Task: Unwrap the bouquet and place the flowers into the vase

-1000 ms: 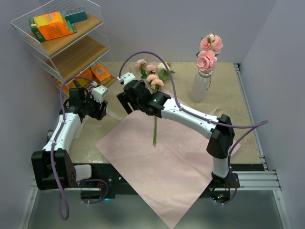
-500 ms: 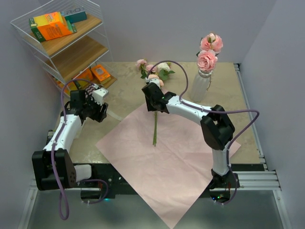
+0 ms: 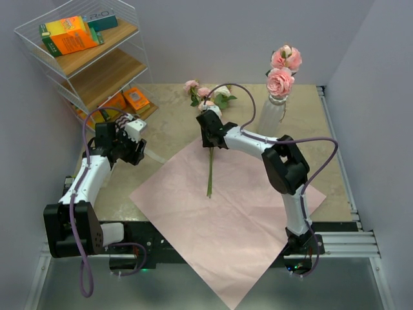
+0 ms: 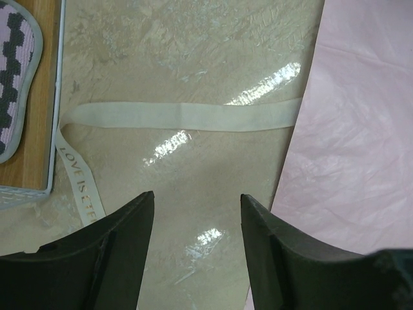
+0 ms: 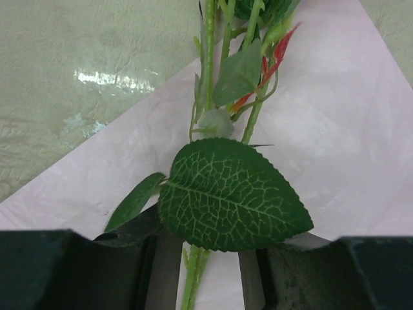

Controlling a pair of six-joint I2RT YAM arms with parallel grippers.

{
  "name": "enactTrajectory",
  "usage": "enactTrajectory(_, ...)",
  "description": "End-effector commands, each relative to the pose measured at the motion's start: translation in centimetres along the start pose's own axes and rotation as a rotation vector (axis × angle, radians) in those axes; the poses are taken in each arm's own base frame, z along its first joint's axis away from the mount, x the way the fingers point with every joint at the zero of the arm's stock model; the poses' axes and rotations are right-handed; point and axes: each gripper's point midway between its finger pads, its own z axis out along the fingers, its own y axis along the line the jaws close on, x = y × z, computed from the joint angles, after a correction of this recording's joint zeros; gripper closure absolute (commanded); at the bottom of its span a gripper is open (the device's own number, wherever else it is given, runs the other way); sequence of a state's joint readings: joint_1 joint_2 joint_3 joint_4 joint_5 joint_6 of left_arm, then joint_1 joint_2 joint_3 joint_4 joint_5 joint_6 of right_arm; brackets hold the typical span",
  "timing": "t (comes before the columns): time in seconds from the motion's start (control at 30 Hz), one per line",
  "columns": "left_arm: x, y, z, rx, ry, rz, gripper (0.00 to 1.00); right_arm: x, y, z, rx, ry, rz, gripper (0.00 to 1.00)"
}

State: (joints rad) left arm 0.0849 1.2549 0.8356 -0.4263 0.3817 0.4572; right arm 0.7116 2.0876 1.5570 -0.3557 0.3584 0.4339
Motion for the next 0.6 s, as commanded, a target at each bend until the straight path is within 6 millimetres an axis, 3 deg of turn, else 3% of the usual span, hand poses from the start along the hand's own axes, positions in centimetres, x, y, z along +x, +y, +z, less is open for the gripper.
enactTrajectory(0.0, -0.3, 0.9, 0.1, -0.033, -0.020, 0.025, 0.39, -3.3, 1.8, -0.2, -0.071, -0.080, 0.051, 0.64)
enactTrajectory(0.33, -0.4, 1.2, 0.1, -0.043, -0.021, 0.030, 0.40, -2.9, 2.1, 0.0, -0.094, -0.074, 0.045, 0.72)
enactTrajectory(0.47, -0.3, 1.1, 0.1, -0.042, -0.019, 0.023, 0.39, -3.9, 2.6, -1.0, -0.123, -0.100, 0.030, 0.89)
enactTrajectory(0.57, -0.4, 1.1, 0.2, -0.042, -0.022, 0.022, 0.39, -4.3, 3.4, -2.1, -0.154, -0.123, 0.005, 0.94)
